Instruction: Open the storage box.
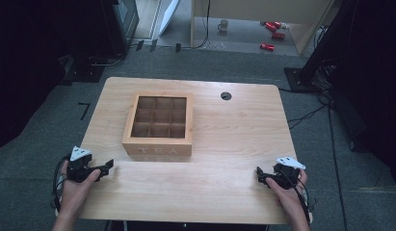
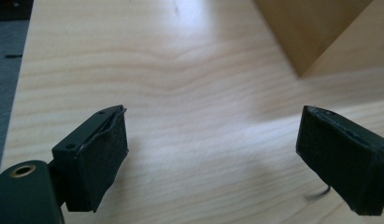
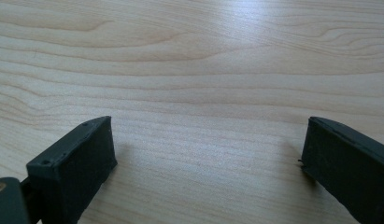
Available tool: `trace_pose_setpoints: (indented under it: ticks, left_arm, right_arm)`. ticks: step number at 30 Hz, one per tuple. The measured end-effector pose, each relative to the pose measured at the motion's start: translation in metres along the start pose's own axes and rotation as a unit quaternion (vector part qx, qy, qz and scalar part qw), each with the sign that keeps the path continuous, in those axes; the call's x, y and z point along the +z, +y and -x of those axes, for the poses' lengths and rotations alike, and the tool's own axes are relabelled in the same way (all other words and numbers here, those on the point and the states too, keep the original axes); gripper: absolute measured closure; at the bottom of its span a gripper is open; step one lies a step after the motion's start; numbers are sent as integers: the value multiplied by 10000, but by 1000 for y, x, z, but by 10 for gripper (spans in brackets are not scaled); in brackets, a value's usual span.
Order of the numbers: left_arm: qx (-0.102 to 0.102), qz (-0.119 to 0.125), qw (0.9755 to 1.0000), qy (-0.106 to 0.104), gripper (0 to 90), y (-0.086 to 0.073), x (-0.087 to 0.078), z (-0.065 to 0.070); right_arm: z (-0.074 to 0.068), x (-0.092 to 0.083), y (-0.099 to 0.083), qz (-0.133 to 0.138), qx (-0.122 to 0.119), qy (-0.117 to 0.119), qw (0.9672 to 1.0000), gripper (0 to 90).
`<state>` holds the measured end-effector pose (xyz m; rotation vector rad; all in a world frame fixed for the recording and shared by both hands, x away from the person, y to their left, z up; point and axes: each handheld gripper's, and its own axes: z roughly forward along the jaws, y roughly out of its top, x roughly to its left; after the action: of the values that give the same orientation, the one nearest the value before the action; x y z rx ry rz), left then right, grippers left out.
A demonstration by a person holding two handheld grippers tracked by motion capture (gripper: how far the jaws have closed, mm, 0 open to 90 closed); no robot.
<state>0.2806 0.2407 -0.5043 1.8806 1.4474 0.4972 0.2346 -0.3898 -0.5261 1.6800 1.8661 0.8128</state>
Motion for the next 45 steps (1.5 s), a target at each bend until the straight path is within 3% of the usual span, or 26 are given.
trace_pose_setpoints:
  ticks: [9, 11, 17, 26, 29, 30, 31, 32, 33, 34, 43, 45]
  left_arm:
    - [92, 29, 9996, -254, 92, 12, 3, 13]
    - [121, 138, 9989, -438, 96, 20, 2, 19]
    - [259, 265, 9974, -614, 99, 37, 3, 33]
    - [505, 137, 9947, -884, 177, 53, 13, 40]
    - [589, 45, 9930, -1023, 229, 58, 19, 39]
    - [616, 38, 9900, -1267, 276, 59, 21, 39]
    - [616, 38, 9900, -1267, 301, 59, 21, 39]
    - [733, -11, 9869, -1436, 325, 60, 23, 40]
    - [733, -11, 9869, -1436, 341, 60, 23, 40]
    - [869, -62, 9848, -1502, 361, 61, 25, 41]
    - [1036, -11, 9822, -1568, 415, 61, 24, 39]
    - [1031, 22, 9819, -1588, 429, 61, 22, 37]
  right_arm:
    - [-1, 0, 0, -1, 28, -20, 10000, 22]
    - [-1, 0, 0, -3, 36, -27, 10000, 22]
    - [-2, 1, 1, -2, 52, -53, 10000, 22]
    - [-7, 1, 2, 19, 42, -116, 9999, 50]
    - [-13, 0, 4, 39, -104, -127, 9999, 72]
    - [-21, 1, 5, 47, -244, -89, 9997, 74]
    - [-21, 1, 5, 47, -244, -89, 9997, 74]
    - [-27, 0, 8, 72, -279, 3, 9996, 74]
    - [-27, 0, 8, 72, -279, 3, 9996, 74]
    - [-33, -1, 11, 141, -311, 74, 9994, 74]
    - [-56, -6, 24, 342, -370, 295, 9983, 79]
    - [-67, -5, 30, 363, -458, 383, 9976, 79]
